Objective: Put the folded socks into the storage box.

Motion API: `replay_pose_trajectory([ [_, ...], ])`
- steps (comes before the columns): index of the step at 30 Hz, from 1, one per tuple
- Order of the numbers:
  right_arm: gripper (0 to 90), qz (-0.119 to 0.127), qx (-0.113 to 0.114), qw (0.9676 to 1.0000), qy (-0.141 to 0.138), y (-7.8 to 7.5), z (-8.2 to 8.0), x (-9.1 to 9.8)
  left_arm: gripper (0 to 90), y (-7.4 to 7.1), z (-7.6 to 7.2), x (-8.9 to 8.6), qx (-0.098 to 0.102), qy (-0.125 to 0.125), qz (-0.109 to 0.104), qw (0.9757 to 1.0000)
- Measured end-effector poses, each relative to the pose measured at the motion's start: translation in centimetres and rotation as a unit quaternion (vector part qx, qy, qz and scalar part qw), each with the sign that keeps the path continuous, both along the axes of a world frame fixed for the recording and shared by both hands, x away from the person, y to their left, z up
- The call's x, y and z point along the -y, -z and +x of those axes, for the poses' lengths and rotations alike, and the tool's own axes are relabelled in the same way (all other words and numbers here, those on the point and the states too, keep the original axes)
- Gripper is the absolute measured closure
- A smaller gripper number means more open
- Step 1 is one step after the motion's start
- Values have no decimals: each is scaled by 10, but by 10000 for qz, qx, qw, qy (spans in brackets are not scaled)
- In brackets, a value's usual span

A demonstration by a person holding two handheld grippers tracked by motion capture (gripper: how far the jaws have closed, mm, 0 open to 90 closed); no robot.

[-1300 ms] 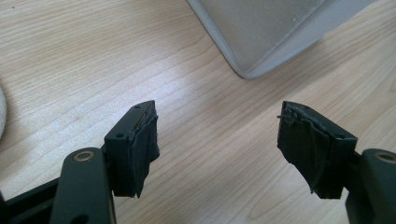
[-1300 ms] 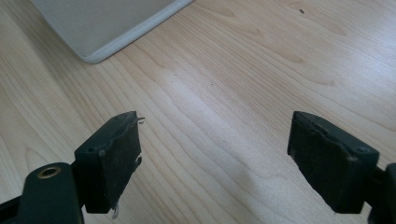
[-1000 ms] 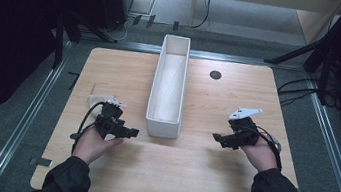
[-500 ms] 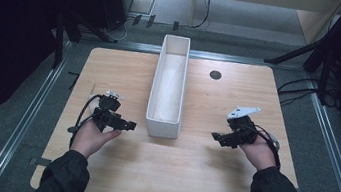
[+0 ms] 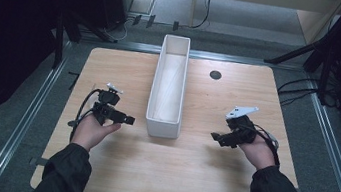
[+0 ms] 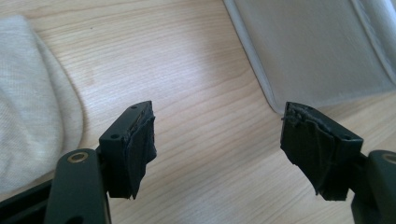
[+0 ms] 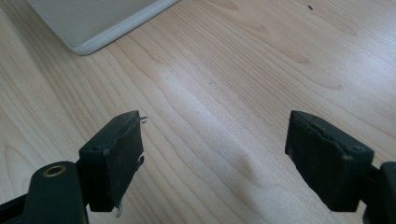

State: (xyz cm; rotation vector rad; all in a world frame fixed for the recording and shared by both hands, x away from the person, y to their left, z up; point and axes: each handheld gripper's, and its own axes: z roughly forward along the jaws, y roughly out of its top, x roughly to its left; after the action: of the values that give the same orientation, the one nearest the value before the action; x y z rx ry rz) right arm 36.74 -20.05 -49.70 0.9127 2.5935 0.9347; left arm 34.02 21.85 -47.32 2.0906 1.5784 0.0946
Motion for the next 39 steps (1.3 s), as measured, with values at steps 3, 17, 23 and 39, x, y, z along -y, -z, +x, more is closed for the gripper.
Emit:
replay_pose_trajectory([
  [3,194,-20,-21,10000,-23,0,0,0,257,-2,4,-3,4,-74,-15,10000],
  [17,193,-183,-62,9997,-125,4,-1,-3,257,-9,23,-27,-134,-643,131,9978],
  [23,194,-234,-81,9996,-139,5,0,-3,226,-7,32,-42,-193,-942,232,9951],
  [39,193,-337,-130,9992,-178,7,0,-6,161,16,47,-71,-454,-1515,409,9866],
])
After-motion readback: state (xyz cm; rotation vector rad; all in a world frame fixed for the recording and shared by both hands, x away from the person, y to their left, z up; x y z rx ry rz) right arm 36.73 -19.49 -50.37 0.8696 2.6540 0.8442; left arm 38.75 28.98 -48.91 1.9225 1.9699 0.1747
